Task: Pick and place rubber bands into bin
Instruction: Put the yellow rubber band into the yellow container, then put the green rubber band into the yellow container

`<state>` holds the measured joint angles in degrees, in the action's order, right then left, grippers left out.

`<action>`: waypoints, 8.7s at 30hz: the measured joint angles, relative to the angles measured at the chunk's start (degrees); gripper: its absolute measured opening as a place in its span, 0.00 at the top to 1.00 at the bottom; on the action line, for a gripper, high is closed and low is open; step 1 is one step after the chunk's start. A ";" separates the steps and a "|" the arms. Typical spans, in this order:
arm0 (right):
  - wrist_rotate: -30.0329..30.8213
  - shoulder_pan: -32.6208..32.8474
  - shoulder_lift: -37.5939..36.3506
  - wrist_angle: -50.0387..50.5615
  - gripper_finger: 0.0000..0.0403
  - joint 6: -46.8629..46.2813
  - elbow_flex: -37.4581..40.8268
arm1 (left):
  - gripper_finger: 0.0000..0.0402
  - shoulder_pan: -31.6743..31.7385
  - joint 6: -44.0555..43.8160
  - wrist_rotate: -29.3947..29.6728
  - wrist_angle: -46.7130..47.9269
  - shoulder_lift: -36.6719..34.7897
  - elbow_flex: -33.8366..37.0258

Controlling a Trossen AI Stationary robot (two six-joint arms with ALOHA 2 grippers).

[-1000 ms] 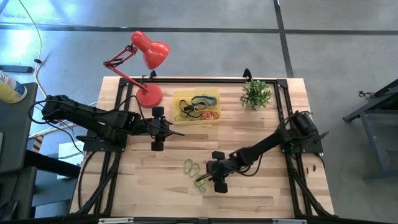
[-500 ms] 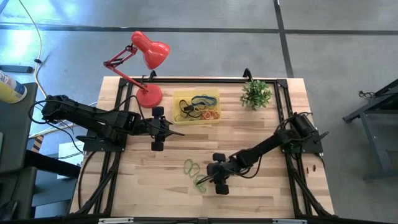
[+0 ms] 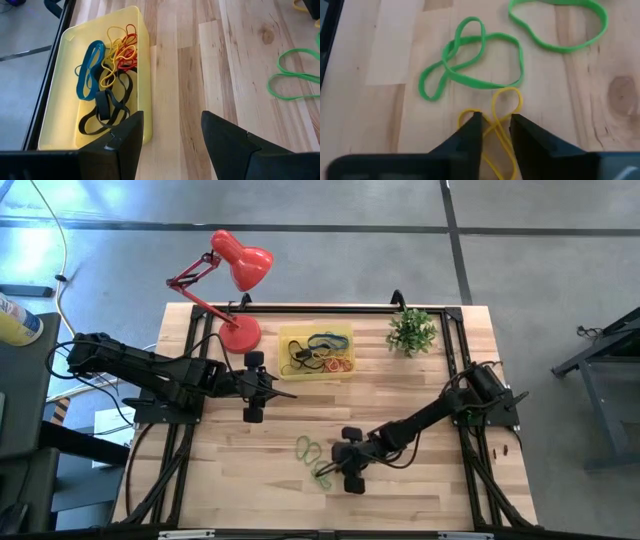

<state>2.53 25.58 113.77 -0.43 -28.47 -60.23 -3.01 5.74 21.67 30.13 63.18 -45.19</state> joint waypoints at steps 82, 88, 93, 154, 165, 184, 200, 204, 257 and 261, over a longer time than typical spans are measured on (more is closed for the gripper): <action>12.83 -35.23 -31.31 3.38 1.00 28.96 0.17 | 0.53 0.00 -1.51 0.48 -0.13 0.00 0.02; 8.75 -40.13 -31.27 4.05 1.00 28.96 0.17 | 0.53 0.00 -1.51 0.51 -0.13 0.01 0.02; 3.95 -42.63 -29.58 3.72 1.00 28.96 0.15 | 0.53 0.00 -1.50 1.76 -0.11 0.01 0.02; -12.07 -35.94 -28.83 13.36 0.57 25.20 0.15 | 0.53 -0.21 -0.21 -17.40 -4.84 1.34 -0.04; -3.34 -17.08 -42.23 43.18 0.64 22.81 0.15 | 0.53 -7.93 -18.90 -17.68 -12.41 15.28 -0.67; 16.24 -5.12 -44.89 46.21 0.64 4.19 5.89 | 0.53 -10.51 -36.58 -10.31 0.54 35.44 -15.61; 13.44 -2.91 -44.89 24.02 0.65 -2.89 19.77 | 0.53 -10.51 -39.63 -6.70 0.14 37.31 -16.83; 13.54 -2.91 -44.89 22.62 0.65 -3.08 20.72 | 0.53 -10.51 -36.92 -6.46 -0.53 38.23 -16.82; 15.33 -3.06 -44.84 21.97 0.65 -2.12 20.68 | 1.00 -9.88 -34.63 -10.18 -3.20 44.85 -16.74; 15.35 -3.06 -44.86 21.97 0.65 -2.12 20.68 | 1.00 -9.73 -34.60 -9.74 -1.95 43.72 -16.44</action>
<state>17.88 22.52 68.91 21.54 -30.59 -39.55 -12.73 -28.86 11.93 28.18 106.90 -61.63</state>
